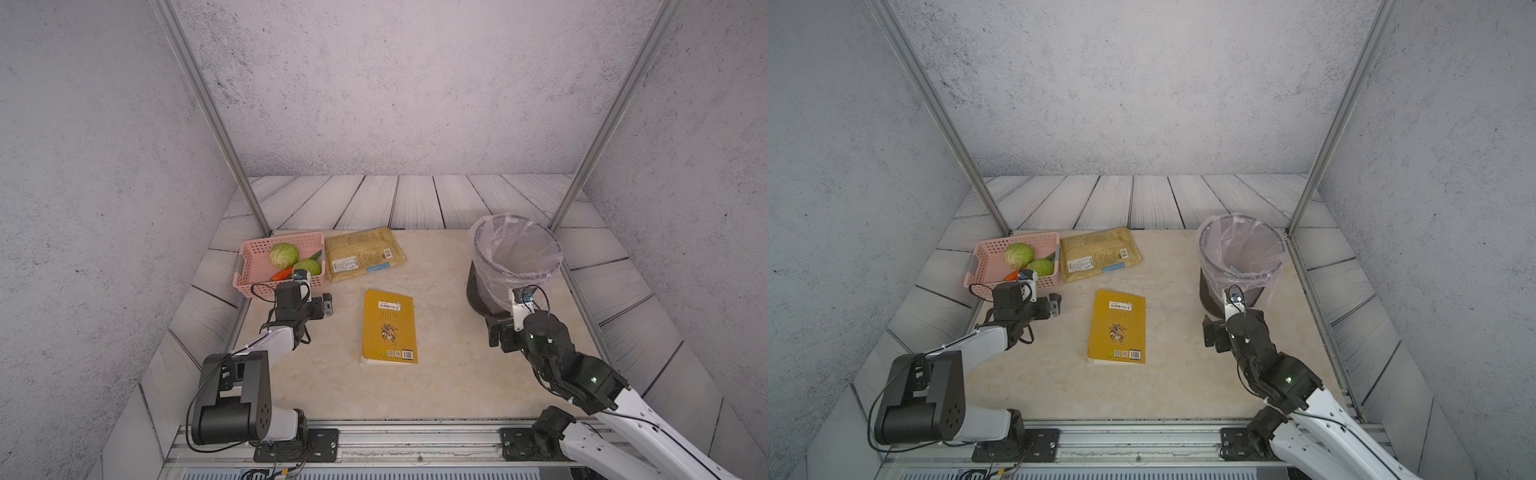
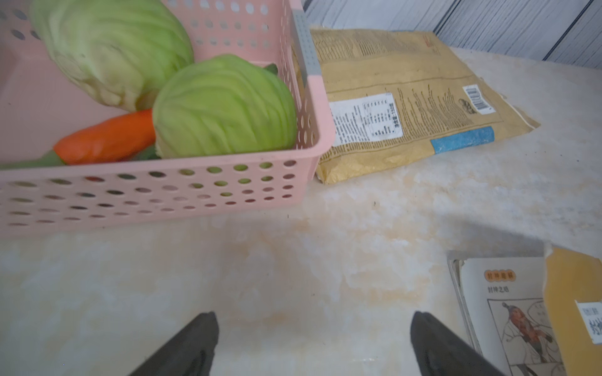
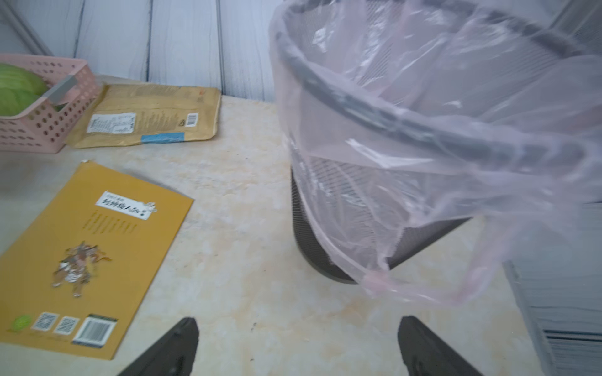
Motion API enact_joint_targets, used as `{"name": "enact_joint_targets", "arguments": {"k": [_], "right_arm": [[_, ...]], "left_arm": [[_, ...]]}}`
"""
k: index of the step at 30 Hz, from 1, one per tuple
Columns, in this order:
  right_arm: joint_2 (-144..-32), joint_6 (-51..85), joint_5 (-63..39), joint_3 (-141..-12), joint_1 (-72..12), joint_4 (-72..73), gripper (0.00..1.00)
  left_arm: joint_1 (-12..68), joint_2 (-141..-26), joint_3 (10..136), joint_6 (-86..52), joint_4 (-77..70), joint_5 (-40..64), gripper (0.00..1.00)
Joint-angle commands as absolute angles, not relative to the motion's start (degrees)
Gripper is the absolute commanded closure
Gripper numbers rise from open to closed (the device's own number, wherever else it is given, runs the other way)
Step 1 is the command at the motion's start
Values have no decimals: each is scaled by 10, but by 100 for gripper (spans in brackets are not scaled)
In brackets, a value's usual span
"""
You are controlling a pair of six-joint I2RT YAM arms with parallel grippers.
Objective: Peel off the used sticky note
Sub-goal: Move the trash bin to the center of the board.
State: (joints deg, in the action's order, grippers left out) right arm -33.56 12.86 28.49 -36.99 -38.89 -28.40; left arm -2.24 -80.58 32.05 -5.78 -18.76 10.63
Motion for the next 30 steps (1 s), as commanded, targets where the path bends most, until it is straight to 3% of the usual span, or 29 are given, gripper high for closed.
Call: {"name": "enact_joint_targets", "arguments": {"k": [1,9,14,18,30], "right_arm": [[-296,80,380,-329,-385,-204,1],[-319,74,403,-237,-333,-60,0],[-383,39,364,-173,-231,89,0],[-494,43,351,-188,-171,109,0],[-695,-25,293,-183,-149,345,1]], "left_arm": [[-23,-801,309,-52,-264,85,2],[-24,-830,348,-64,-217,32,2],[-23,-842,360,-50,-212,22,2],[-34,-844,339,-39,-274,4,2],[3,-872,244,14,-467,1,2]]}}
